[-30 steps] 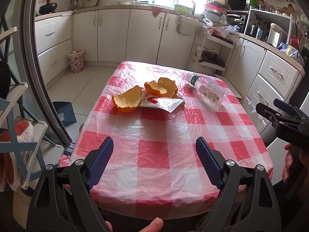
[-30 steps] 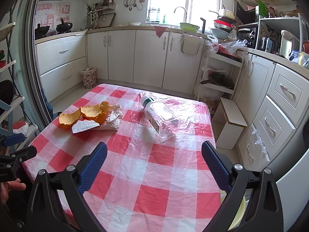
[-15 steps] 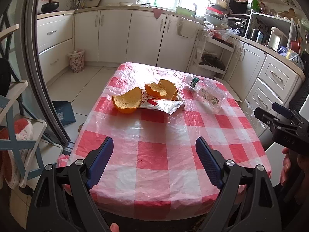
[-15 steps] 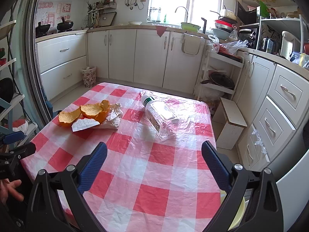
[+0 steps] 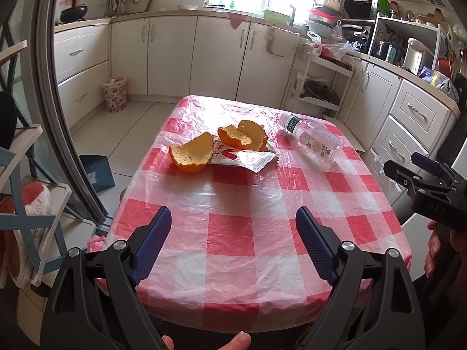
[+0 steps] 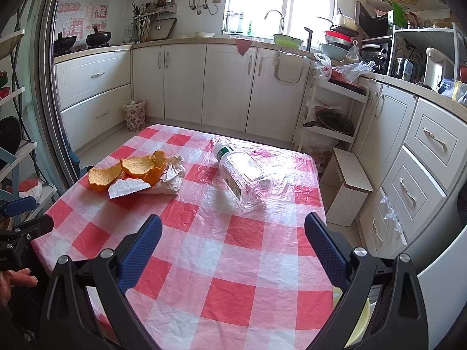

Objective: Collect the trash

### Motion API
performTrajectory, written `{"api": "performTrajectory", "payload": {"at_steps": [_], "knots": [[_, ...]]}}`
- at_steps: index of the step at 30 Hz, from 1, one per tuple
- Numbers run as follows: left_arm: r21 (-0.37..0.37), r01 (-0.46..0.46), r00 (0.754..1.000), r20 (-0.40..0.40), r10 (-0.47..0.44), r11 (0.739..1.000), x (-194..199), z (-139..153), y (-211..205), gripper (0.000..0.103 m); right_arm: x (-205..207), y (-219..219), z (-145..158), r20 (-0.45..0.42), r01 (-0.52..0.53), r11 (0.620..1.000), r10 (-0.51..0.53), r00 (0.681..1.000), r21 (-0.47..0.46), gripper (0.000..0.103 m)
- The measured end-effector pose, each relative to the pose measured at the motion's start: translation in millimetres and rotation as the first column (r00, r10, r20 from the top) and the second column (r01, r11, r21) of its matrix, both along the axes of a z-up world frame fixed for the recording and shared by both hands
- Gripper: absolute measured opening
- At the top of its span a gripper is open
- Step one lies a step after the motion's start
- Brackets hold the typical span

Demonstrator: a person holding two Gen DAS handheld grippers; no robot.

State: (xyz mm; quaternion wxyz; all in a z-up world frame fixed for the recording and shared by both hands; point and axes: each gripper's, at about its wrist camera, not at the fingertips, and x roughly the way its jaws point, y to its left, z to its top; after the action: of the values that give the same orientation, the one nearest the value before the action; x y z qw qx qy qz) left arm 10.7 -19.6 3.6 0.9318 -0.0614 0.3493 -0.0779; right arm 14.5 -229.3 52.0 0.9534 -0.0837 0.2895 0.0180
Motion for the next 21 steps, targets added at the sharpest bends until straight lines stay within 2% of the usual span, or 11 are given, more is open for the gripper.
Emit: {"api": "performTrajectory", "payload": {"at_steps": [21], "knots": [[-0.017,-0.001,1.0,0.023,0.002,1.0,-2.7,1.9,0.4,0.083,-1.1,0.6,-1.3,0.0,-0.004,1.0,0.004,1.0,-0.005,0.094]]}}
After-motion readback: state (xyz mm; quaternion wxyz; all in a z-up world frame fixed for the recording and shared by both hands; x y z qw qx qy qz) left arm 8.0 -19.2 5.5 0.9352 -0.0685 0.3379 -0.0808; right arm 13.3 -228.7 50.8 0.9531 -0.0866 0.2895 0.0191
